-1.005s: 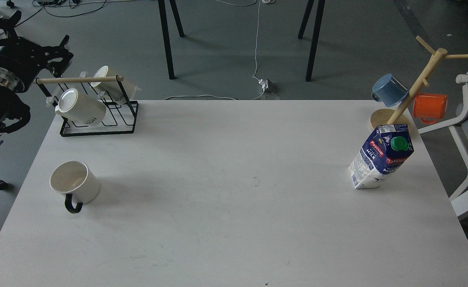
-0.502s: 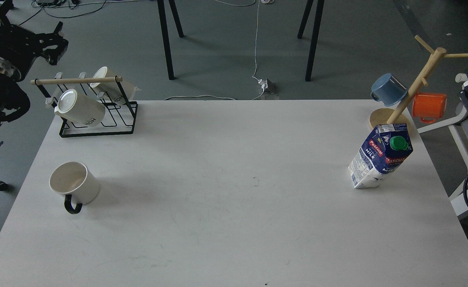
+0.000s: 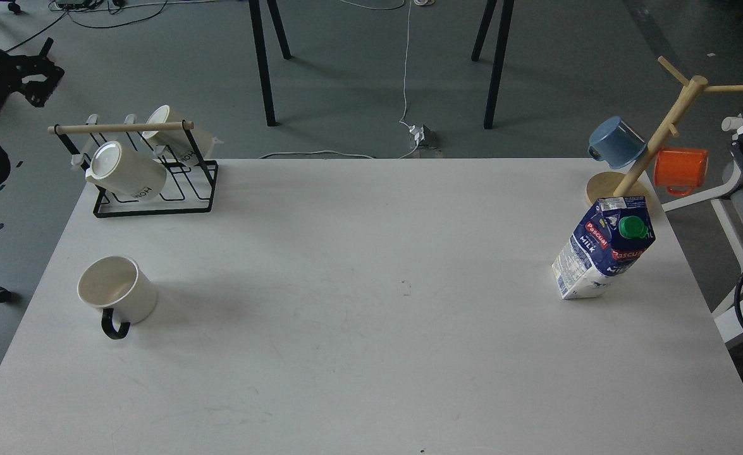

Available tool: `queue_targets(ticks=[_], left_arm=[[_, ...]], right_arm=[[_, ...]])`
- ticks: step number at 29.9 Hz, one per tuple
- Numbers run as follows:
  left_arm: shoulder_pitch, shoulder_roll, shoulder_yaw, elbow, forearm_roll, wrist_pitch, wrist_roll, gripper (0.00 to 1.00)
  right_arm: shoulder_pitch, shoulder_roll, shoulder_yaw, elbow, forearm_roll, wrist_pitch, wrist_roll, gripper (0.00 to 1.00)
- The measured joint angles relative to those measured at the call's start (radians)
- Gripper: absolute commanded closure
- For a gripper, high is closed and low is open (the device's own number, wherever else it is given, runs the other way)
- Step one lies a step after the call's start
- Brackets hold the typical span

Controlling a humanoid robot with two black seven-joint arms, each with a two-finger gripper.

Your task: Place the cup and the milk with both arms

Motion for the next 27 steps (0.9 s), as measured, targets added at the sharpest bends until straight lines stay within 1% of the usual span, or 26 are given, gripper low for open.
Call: queue_targets(ticks=[6, 12, 14, 18, 21, 22, 23, 24, 26, 27], left_arm=[[0.004, 0.140, -0.002, 0.000, 0.258, 0.000, -0.002, 0.00], [0.004, 0.197, -0.007, -0.023, 0.506, 0.000, -0.003, 0.00], [0.004, 0.201, -0.009, -0.058, 0.601, 0.000, -0.003, 0.00], [0.002, 0.218, -0.011, -0.182, 0.763, 0.000, -0.004, 0.00], [0.002, 0.219, -0.017, -0.249, 0.906, -0.001, -0.008, 0.00], [0.002, 0.218, -0.020, -0.258, 0.964, -0.001, -0.017, 0.00], [0.002, 0.216, -0.022, -0.264, 1.027, 0.000, -0.037, 0.00], [0.002, 0.214, -0.022, -0.268, 1.089, 0.000, -0.069, 0.00], [0.002, 0.214, -0.022, -0.270, 1.213, 0.000, -0.159, 0.00], [0.002, 0.214, -0.022, -0.272, 1.288, 0.000, -0.220, 0.00]], right_arm=[[-0.001, -0.002, 0.000, -0.001, 0.000, 0.000, 0.001, 0.01], [-0.003, 0.004, -0.001, -0.003, 0.000, 0.000, 0.001, 0.01], [-0.004, 0.004, -0.001, -0.003, 0.000, 0.000, 0.001, 0.01], [-0.009, 0.004, -0.001, -0.005, -0.001, 0.000, 0.001, 0.01], [-0.017, 0.004, -0.001, -0.006, -0.001, 0.000, 0.001, 0.01], [-0.019, 0.004, -0.001, -0.006, -0.001, 0.000, 0.001, 0.01], [-0.022, 0.003, -0.001, -0.006, -0.001, 0.000, 0.001, 0.01], [-0.026, 0.002, -0.001, -0.007, -0.001, 0.000, 0.001, 0.01], [-0.030, 0.000, -0.001, -0.012, -0.001, 0.000, 0.001, 0.01], [-0.031, 0.000, -0.001, -0.016, -0.001, 0.000, 0.001, 0.01]])
